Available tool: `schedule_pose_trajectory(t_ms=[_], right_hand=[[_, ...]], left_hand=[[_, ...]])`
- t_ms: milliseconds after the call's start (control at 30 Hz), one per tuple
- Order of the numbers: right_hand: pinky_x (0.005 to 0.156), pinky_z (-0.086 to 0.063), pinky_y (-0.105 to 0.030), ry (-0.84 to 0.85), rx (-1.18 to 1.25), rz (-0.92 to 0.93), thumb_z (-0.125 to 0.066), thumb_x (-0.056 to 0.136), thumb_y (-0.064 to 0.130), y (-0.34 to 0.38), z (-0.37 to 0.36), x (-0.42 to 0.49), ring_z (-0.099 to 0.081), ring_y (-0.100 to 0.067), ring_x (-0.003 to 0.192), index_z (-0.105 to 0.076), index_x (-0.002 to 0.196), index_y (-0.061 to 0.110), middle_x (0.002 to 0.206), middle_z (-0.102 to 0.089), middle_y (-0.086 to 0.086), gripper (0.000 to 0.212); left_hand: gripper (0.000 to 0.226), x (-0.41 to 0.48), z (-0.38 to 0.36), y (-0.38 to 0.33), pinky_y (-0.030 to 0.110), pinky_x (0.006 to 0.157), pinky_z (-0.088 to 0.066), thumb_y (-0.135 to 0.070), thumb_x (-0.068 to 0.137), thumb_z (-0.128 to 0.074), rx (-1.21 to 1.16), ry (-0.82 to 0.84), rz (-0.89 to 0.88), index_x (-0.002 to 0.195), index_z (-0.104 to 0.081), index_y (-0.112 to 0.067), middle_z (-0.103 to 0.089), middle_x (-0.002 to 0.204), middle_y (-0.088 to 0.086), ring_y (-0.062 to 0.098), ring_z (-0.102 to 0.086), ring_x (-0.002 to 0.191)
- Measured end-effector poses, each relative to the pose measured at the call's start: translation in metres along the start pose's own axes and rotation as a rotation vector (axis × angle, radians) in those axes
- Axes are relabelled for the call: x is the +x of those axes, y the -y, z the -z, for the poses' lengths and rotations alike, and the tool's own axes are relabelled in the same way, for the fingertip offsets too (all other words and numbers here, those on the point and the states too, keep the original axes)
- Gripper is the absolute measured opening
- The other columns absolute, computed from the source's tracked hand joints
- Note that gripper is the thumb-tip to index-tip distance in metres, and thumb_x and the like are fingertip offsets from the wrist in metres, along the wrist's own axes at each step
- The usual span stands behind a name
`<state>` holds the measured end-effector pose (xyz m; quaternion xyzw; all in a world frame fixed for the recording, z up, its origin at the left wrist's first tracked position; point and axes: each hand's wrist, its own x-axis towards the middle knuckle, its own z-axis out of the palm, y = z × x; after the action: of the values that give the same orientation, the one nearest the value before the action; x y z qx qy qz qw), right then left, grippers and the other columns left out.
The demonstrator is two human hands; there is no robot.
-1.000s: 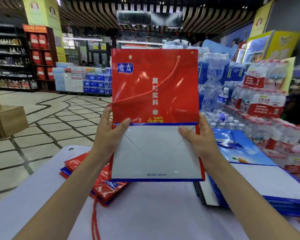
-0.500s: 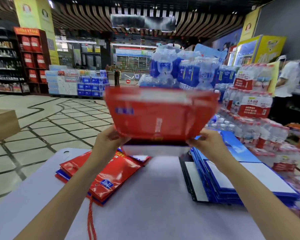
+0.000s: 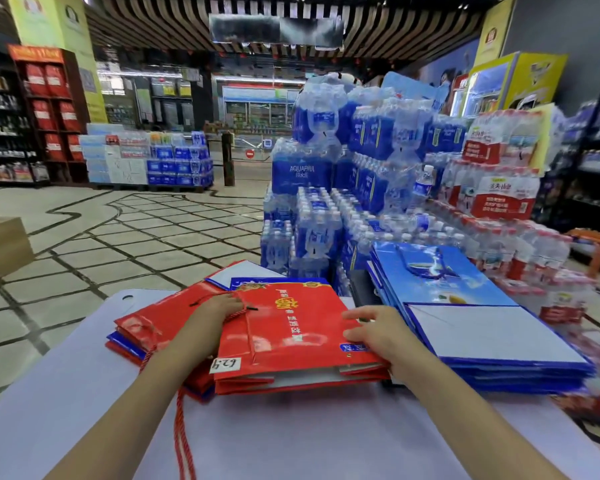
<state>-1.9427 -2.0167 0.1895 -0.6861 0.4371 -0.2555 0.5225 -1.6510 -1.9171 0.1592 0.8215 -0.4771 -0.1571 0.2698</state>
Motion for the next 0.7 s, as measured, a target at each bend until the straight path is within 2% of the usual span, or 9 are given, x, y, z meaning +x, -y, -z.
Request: schedule_pose_trajectory(t_ms=[67, 100, 167, 233, 333, 433, 500, 567, 700], right_hand=[[0.080, -0.057, -0.034, -0.078, -0.014, 0.005, -0.074, 0.077, -0.003, -0.011, -0.003, 0.004, -0.070, -0.022, 0.090, -0.073, 0.097, 0.020, 0.108, -0.070, -0.006, 0.030], [0.078, -0.055, -0.029, -0.108, -0.067, 0.030, -0.073, 0.078, -0.002, -0.015, -0.005, 0.004, -0.067, -0.020, 0.093, -0.073, 0.100, 0.018, 0.110, -0.068, -0.005, 0.030], [0.082, -0.050, -0.027, -0.141, -0.236, 0.060, -0.072, 0.080, 0.004, -0.025, -0.011, 0.001, -0.063, -0.017, 0.100, -0.073, 0.107, 0.018, 0.114, -0.068, -0.002, 0.031], [0.093, -0.045, -0.024, -0.143, -0.399, 0.117, -0.068, 0.085, 0.009, -0.033, -0.018, -0.006, -0.060, -0.015, 0.107, -0.072, 0.111, 0.019, 0.117, -0.065, 0.002, 0.028], [0.089, -0.033, -0.013, -0.156, -0.585, 0.276, -0.054, 0.095, 0.009, -0.043, -0.027, -0.015, -0.055, -0.012, 0.110, -0.066, 0.116, 0.015, 0.121, -0.054, 0.003, 0.025], [0.089, -0.038, -0.015, -0.169, -0.697, 0.371, -0.043, 0.100, 0.011, -0.049, -0.035, -0.021, -0.054, -0.013, 0.107, -0.061, 0.122, 0.012, 0.130, -0.048, 0.001, 0.029], [0.095, -0.042, -0.022, -0.167, -0.782, 0.424, -0.042, 0.100, 0.012, -0.053, -0.038, -0.025, -0.053, -0.017, 0.111, -0.062, 0.122, 0.014, 0.132, -0.051, 0.001, 0.030], [0.099, -0.041, -0.027, -0.151, -0.848, 0.486, -0.043, 0.099, 0.014, -0.055, -0.039, -0.027, -0.052, -0.018, 0.112, -0.062, 0.122, 0.016, 0.128, -0.056, 0.002, 0.030], [0.094, -0.039, -0.021, -0.144, -0.826, 0.557, -0.040, 0.101, 0.017, -0.062, -0.035, -0.031, -0.051, -0.012, 0.109, -0.062, 0.119, 0.019, 0.118, -0.060, 0.007, 0.029]], left_hand=[[0.052, -0.014, 0.003, 0.003, 0.027, 0.113, -0.029, 0.003, 0.086, -0.055, 0.024, -0.007, -0.167, 0.134, -0.056, -0.015, -0.044, 0.145, -0.002, 0.015, -0.041, 0.134], [0.062, -0.022, 0.007, 0.002, 0.019, 0.111, -0.026, 0.012, 0.080, -0.049, 0.088, 0.014, -0.177, 0.133, -0.058, -0.020, -0.043, 0.141, -0.010, 0.008, -0.039, 0.132], [0.071, -0.043, 0.014, 0.004, 0.005, 0.098, -0.025, 0.019, 0.076, -0.038, 0.134, 0.094, -0.201, 0.125, -0.064, -0.025, -0.047, 0.131, -0.019, 0.001, -0.039, 0.125], [0.067, -0.047, 0.015, -0.009, 0.000, 0.085, -0.028, 0.017, 0.081, -0.034, 0.074, 0.077, -0.206, 0.117, -0.068, -0.027, -0.051, 0.125, -0.021, 0.000, -0.042, 0.122], [0.045, -0.051, 0.007, -0.021, 0.010, 0.086, -0.031, 0.000, 0.093, -0.039, 0.054, 0.083, -0.173, 0.116, -0.070, -0.025, -0.053, 0.122, -0.018, 0.001, -0.044, 0.115], [0.026, -0.054, -0.011, -0.024, 0.022, 0.084, -0.039, -0.025, 0.097, -0.047, 0.144, -0.006, -0.190, 0.108, -0.070, -0.024, -0.063, 0.111, -0.014, 0.008, -0.055, 0.106], [0.031, -0.054, -0.021, -0.027, 0.030, 0.078, -0.046, -0.048, 0.094, -0.048, 0.217, -0.110, -0.158, 0.098, -0.070, -0.026, -0.066, 0.098, -0.010, 0.012, -0.060, 0.094], [0.041, -0.051, -0.027, -0.032, 0.033, 0.073, -0.050, -0.058, 0.091, -0.047, 0.283, -0.217, -0.070, 0.089, -0.069, -0.023, -0.065, 0.088, -0.007, 0.015, -0.060, 0.086], [0.046, -0.030, -0.030, -0.045, 0.040, 0.088, -0.048, -0.060, 0.090, -0.047, 0.418, -0.330, 0.131, 0.084, -0.064, -0.017, -0.067, 0.091, 0.002, 0.025, -0.061, 0.095]])
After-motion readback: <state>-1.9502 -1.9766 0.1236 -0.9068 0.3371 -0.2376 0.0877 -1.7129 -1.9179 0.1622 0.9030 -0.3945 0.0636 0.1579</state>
